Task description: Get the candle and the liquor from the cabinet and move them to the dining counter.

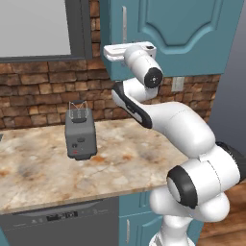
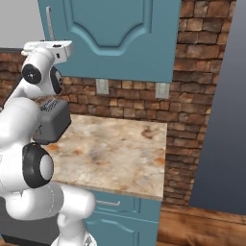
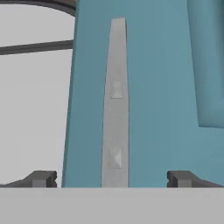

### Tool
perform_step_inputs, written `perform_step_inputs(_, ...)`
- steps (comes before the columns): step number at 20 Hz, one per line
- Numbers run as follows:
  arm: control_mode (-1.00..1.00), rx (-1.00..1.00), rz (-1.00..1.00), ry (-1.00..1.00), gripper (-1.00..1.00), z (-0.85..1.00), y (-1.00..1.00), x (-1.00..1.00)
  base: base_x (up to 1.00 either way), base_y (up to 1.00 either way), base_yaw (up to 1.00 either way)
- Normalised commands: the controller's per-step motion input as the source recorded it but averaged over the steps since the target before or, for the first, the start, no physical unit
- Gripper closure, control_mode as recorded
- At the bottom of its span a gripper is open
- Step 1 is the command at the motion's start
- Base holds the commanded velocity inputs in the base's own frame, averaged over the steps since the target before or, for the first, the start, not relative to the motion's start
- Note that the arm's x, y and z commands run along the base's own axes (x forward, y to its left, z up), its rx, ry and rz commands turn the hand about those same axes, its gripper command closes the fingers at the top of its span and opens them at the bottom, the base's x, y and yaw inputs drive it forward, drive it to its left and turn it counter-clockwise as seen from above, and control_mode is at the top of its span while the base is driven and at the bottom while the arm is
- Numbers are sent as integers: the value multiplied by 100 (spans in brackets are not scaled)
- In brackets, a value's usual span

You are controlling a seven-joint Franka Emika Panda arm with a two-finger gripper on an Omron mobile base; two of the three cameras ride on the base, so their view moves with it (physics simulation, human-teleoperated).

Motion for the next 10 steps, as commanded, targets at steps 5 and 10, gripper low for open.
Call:
perform_step_inputs(5,-100,0,3,0,-100,0,0,33,0,0,0)
perform_step_inputs(10,-100,0,3,0,-100,0,0,31,0,0,0)
